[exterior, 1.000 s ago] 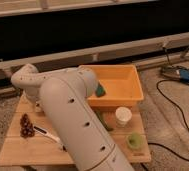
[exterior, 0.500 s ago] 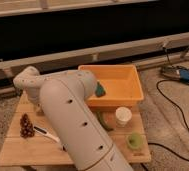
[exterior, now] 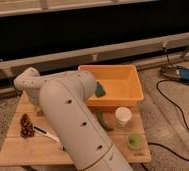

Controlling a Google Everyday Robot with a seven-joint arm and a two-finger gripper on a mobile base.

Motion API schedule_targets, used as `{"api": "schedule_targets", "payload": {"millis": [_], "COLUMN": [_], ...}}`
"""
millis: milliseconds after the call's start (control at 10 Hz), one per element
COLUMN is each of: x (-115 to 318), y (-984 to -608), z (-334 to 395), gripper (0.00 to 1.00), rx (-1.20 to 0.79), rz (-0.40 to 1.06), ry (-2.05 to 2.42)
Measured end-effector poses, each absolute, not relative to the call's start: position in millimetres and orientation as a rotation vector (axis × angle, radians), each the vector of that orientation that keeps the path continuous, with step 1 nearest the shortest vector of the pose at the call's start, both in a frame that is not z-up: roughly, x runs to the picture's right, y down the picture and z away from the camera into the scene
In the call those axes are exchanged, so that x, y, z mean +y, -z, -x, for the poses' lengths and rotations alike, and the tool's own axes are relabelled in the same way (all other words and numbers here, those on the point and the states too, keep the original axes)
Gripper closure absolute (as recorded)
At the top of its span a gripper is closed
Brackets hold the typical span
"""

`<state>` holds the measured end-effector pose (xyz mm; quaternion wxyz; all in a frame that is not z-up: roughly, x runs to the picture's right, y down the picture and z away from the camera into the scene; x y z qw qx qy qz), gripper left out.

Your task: Place fork in paper cup

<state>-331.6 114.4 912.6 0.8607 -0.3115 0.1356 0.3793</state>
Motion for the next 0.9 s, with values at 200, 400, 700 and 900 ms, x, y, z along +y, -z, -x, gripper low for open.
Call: {"api": "schedule_targets", "payload": {"millis": [200,400,700,900], "x": [112,108,101,95], "y": [-907,-903,-892,-885], "z": [333,332,329,325], "gripper": [0.66,0.84,1.0,1.0], "rx": [0.268,0.257,0.232,0.218], "rz": [0.644,0.638,0.631,0.625], "ry": [-0.796,-0.803,-0.816,-0.828]}}
